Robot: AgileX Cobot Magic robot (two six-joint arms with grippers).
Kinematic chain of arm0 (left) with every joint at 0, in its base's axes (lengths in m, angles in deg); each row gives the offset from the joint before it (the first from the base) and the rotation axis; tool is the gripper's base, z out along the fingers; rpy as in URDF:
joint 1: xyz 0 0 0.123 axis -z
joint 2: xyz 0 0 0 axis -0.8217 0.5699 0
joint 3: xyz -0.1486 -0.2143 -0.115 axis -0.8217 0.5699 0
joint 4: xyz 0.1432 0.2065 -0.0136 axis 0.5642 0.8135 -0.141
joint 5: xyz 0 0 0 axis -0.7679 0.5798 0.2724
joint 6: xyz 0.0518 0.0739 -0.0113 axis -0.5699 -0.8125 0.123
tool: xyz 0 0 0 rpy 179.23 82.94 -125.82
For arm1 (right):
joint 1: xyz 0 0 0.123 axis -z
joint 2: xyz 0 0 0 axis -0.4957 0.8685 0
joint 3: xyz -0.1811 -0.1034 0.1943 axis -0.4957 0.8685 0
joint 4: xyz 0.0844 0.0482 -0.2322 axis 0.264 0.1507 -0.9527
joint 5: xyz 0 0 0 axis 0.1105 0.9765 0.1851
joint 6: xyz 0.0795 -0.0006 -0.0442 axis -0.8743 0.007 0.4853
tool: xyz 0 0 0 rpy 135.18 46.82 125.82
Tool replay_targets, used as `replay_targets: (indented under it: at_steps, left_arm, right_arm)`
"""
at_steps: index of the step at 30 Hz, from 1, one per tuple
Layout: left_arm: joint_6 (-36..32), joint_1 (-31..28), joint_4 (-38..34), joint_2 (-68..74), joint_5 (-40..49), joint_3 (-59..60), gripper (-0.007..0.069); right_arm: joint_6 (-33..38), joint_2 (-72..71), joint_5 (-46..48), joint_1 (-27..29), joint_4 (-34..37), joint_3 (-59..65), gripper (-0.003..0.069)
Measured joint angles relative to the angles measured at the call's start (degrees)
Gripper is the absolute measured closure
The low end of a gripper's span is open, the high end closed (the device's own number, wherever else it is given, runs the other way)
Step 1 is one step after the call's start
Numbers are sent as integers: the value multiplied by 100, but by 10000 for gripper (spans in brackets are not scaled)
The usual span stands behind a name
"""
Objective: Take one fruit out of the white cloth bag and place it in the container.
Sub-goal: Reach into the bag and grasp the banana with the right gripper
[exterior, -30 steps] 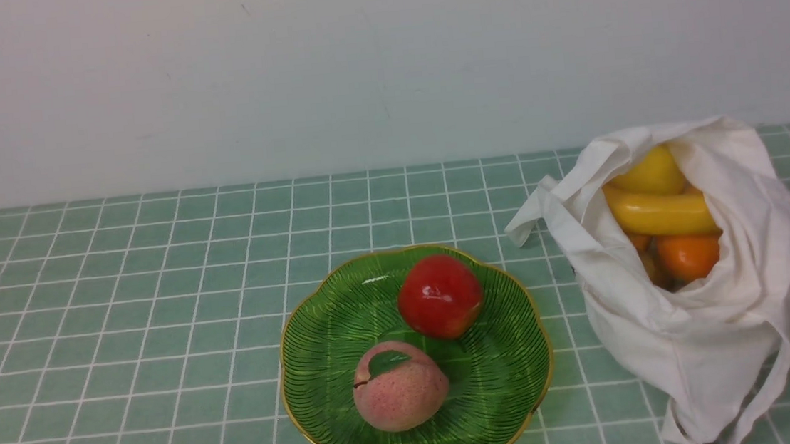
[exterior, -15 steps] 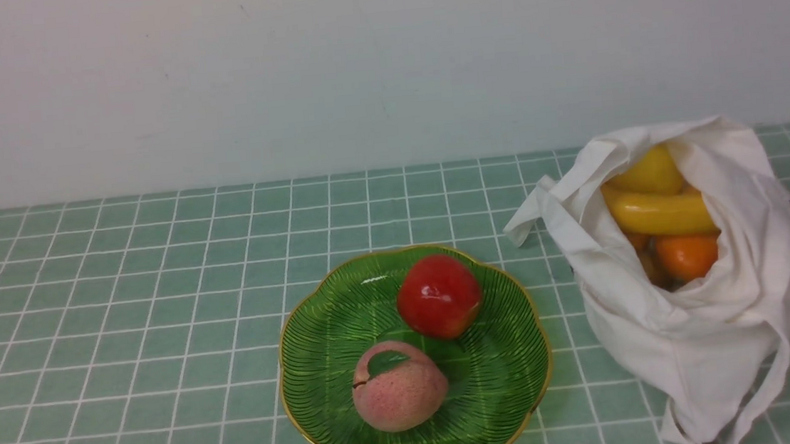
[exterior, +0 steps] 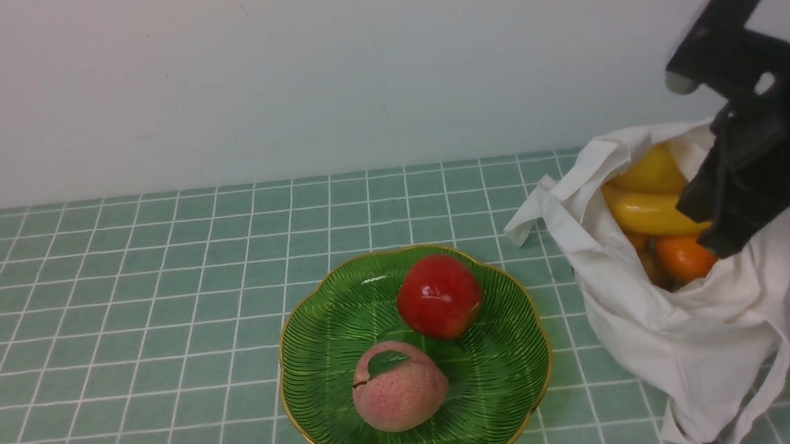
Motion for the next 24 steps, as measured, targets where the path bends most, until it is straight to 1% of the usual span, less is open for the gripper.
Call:
replay_targets:
  at_steps: [3, 4, 6, 8, 9, 10, 14, 16, 18, 20, 21, 22, 23, 24]
  left_arm:
    - [0, 0, 0, 0, 0, 0, 632]
    - [0, 0, 0, 0, 0, 0, 632]
    - [0, 0, 0, 0, 0, 0, 632]
    - [0, 0, 0, 0, 0, 0, 632]
    - [0, 0, 0, 0, 0, 0, 632]
    - [0, 0, 0, 0, 0, 0, 632]
    - [0, 0, 0, 0, 0, 0, 632]
    - [0, 0, 0, 0, 0, 0, 632]
    - [0, 0, 0, 0, 0, 0, 632]
    - [0, 0, 0, 0, 0, 0, 632]
    - [0, 0, 0, 0, 0, 0, 632]
    - [0, 0, 0, 0, 0, 0, 632]
    - [0, 0, 0, 0, 0, 0, 632]
    - [0, 0, 0, 0, 0, 0, 632]
  right_arm:
    - [-126, 441, -183, -82, -501, -177, 589]
    - [-210, 662, -255, -87, -689, -281, 555]
    - [-269, 805, -289, -87, -771, -351, 531]
    - [-455, 1116, -435, -89, -977, -478, 433]
    - [-485, 1154, -495, -89, -1013, -493, 407]
    - [-582, 1294, -648, -89, -1071, -504, 348]
    - [-694, 1592, -952, -94, -1116, -530, 212]
    - [-705, 1746, -970, -94, -1179, -530, 172]
    - [-741, 1851, -970, -94, -1279, -530, 155]
    - [-925, 1896, -957, -94, -1400, -530, 159]
    - [-1214, 1903, -944, -95, -1497, -534, 185]
    - [-1518, 1903, -884, -100, -1577, -554, 227]
    - [-1820, 1898, -788, -100, -1671, -603, 286]
    - [-1820, 1898, -788, -100, -1671, -603, 286]
